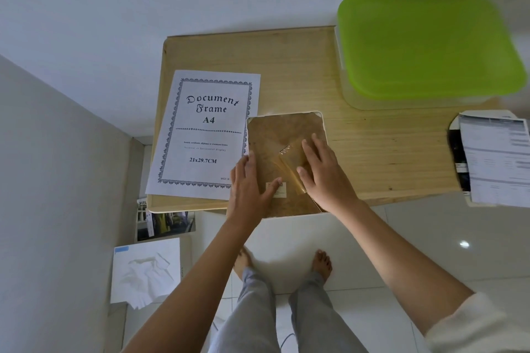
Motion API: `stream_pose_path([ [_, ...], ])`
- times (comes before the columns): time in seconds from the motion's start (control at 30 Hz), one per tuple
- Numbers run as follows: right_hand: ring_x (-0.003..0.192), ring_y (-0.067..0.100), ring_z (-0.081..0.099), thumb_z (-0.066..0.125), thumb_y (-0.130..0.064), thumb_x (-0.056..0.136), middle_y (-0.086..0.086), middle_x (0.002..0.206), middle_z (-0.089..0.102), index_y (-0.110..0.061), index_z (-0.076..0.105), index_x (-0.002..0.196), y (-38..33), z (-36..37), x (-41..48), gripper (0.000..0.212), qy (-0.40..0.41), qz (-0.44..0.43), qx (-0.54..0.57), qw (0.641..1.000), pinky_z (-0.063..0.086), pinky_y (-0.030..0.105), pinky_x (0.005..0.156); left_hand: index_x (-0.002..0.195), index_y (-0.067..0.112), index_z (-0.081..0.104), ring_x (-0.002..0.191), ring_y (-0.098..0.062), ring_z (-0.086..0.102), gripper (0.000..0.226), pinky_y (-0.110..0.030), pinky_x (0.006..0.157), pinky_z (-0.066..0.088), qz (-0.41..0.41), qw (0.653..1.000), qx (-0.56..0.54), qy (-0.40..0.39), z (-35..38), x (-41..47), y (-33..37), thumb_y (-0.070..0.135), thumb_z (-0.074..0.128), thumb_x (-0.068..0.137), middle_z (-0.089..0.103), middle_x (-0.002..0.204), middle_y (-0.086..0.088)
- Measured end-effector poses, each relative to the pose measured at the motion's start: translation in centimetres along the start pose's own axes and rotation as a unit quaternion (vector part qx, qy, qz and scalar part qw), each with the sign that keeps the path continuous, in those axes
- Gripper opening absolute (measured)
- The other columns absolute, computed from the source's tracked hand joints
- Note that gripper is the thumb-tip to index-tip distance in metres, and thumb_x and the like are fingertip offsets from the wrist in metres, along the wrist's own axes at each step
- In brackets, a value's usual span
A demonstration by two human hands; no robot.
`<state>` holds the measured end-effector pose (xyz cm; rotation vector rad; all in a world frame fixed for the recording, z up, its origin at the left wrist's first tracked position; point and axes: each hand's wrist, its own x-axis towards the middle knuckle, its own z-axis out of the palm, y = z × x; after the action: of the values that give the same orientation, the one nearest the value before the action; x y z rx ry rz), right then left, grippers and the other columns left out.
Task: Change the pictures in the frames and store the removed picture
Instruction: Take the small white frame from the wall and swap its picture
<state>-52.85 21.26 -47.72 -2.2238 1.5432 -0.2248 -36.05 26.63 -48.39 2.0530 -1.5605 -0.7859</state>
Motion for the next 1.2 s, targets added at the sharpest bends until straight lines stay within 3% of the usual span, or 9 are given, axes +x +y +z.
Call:
stream_pose_path([
  [0.2, 0.139, 0.035, 0.028, 0.028, -0.033, 0.095, 0.021, 0.149, 0.03, -0.003, 0.036, 0.14, 0.0, 2.1, -1.0, 0.055, 0.007, -0.003, -0.048, 0.999, 0.031, 0.043, 0.111, 0.148, 0.012, 0.014, 0.142, -0.016, 0.015, 0.075, -0.023, 0.113, 0.009, 0.034, 0.999, 0.036, -0.002, 0.2, -1.1, -1.4, 0.047, 0.048, 0.091, 0.019, 0.155, -0.006],
  [0.5, 0.14, 0.03, 0.026, 0.026, -0.031, 0.095, 0.015, 0.15, 0.03, -0.008, 0.034, 0.142, -0.2, 3.1, -1.0, 0.053, 0.025, 0.013, -0.082, 0.996, 0.025, 0.04, 0.114, 0.147, 0.01, 0.018, 0.142, -0.015, 0.018, 0.073, -0.018, 0.111, 0.007, 0.058, 0.997, 0.047, 0.0, -0.2, -1.0, -1.8, 0.043, 0.052, 0.091, 0.022, 0.154, -0.005],
  [0.8, 0.141, 0.028, 0.023, 0.023, -0.035, 0.094, 0.014, 0.152, 0.026, -0.01, 0.032, 0.143, -0.3, 2.3, -0.5, 0.056, -0.007, 0.014, -0.058, 0.998, 0.026, 0.042, 0.114, 0.149, 0.013, 0.005, 0.144, -0.014, 0.005, 0.078, -0.027, 0.115, 0.008, 0.041, 0.996, 0.072, -0.046, -0.3, -1.0, -1.6, 0.05, 0.042, 0.092, 0.007, 0.158, -0.003],
  [0.9, 0.144, 0.026, 0.013, 0.025, -0.039, 0.095, 0.012, 0.155, 0.016, -0.009, 0.023, 0.146, -0.4, 1.3, -0.5, 0.06, -0.016, 0.01, -0.029, 0.999, 0.021, 0.04, 0.117, 0.149, 0.016, -0.003, 0.144, -0.012, -0.001, 0.087, -0.033, 0.116, 0.012, 0.048, 0.992, 0.077, -0.088, -1.0, -0.9, -1.9, 0.055, 0.045, 0.089, -0.002, 0.158, 0.001],
  [1.0, 0.145, 0.02, -0.004, 0.045, -0.045, 0.093, 0.006, 0.158, -0.003, -0.013, 0.006, 0.149, 0.0, 0.6, -1.3, 0.076, -0.049, -0.001, -0.01, 0.999, 0.007, 0.032, 0.115, 0.148, 0.016, -0.009, 0.144, -0.01, -0.006, 0.1, -0.033, 0.116, 0.01, 0.06, 0.986, 0.073, -0.135, -1.9, -0.6, -2.2, 0.058, 0.054, 0.082, -0.008, 0.158, 0.002],
  [1.1, 0.144, 0.019, -0.012, 0.051, -0.057, 0.085, 0.006, 0.157, -0.012, -0.014, -0.001, 0.149, 0.3, 0.8, -2.1, 0.093, -0.075, -0.013, -0.031, 0.997, 0.001, 0.031, 0.116, 0.147, 0.017, -0.011, 0.144, -0.008, -0.008, 0.105, -0.029, 0.115, 0.005, 0.062, 0.984, 0.068, -0.15, -2.2, -0.6, -2.1, 0.057, 0.059, 0.08, -0.01, 0.157, 0.003],
  [1.2, 0.144, 0.019, -0.015, 0.049, -0.06, 0.084, 0.006, 0.156, -0.014, -0.014, -0.004, 0.148, 0.3, 1.2, -2.2, 0.095, -0.078, -0.009, -0.045, 0.996, -0.002, 0.031, 0.116, 0.147, 0.018, -0.011, 0.143, -0.006, -0.008, 0.104, -0.024, 0.112, 0.002, 0.06, 0.985, 0.065, -0.149, -2.2, -0.8, -2.1, 0.057, 0.059, 0.08, -0.01, 0.157, 0.004],
])
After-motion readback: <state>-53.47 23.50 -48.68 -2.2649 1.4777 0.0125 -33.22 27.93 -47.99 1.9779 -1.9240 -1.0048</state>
